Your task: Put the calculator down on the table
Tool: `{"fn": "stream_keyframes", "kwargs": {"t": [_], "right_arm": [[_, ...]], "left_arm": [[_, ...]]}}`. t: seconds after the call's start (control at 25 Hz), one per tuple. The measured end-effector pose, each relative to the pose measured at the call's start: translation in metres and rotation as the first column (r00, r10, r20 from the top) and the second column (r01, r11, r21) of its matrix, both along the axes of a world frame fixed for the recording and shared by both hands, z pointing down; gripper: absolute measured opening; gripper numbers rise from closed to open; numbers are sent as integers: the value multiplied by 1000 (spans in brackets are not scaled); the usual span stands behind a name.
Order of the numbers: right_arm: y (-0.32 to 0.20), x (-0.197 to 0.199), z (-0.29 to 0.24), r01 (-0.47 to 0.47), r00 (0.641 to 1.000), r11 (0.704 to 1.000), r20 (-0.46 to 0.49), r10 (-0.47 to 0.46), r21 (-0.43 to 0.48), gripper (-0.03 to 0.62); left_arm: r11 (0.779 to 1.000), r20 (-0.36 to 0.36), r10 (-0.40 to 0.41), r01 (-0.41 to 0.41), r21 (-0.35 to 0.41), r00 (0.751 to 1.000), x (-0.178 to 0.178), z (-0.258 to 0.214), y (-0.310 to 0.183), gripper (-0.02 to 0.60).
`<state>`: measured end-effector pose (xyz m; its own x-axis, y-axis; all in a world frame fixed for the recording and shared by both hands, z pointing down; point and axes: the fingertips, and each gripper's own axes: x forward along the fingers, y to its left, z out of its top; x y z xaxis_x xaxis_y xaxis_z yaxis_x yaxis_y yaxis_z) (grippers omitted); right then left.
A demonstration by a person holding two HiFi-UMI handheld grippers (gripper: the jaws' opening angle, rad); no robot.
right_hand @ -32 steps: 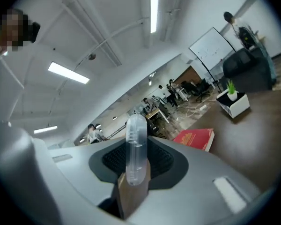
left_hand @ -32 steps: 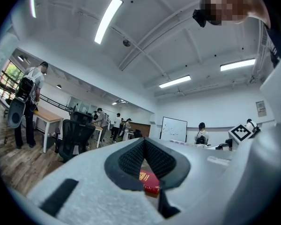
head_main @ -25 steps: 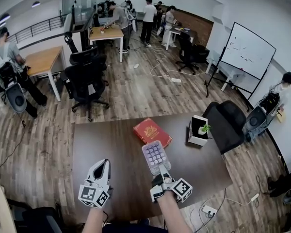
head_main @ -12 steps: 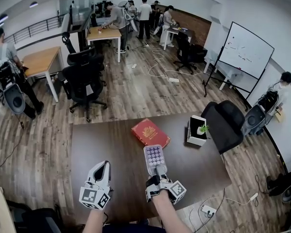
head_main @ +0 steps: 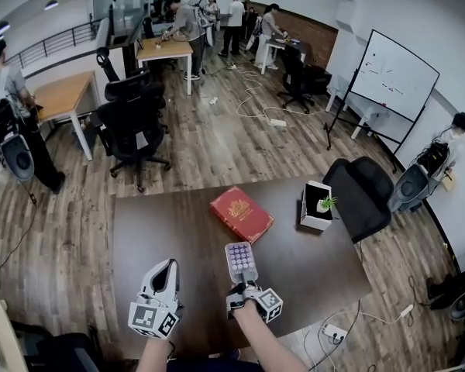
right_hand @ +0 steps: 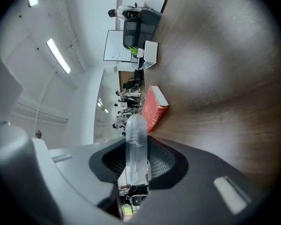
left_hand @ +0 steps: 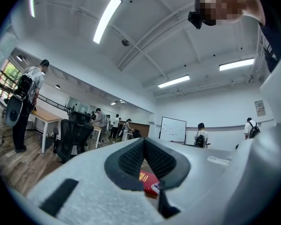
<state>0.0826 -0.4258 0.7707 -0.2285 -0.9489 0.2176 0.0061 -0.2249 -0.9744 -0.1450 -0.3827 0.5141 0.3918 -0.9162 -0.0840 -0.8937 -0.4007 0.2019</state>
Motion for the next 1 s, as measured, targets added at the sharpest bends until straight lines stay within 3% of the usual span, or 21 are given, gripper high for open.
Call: {"fn": "stream_keyframes", "kwargs": {"t": [0.48, 1.0], "right_arm": [[-18, -3, 87, -57, 998, 993, -30, 54, -101, 114], [-32, -15, 123, -15, 999, 986, -33, 10, -167, 114]], "left_arm": [[1000, -3, -7, 7, -8, 1000, -3, 4, 0, -6], [999, 19, -25, 26, -27, 1000, -7, 10, 5, -5]]}}
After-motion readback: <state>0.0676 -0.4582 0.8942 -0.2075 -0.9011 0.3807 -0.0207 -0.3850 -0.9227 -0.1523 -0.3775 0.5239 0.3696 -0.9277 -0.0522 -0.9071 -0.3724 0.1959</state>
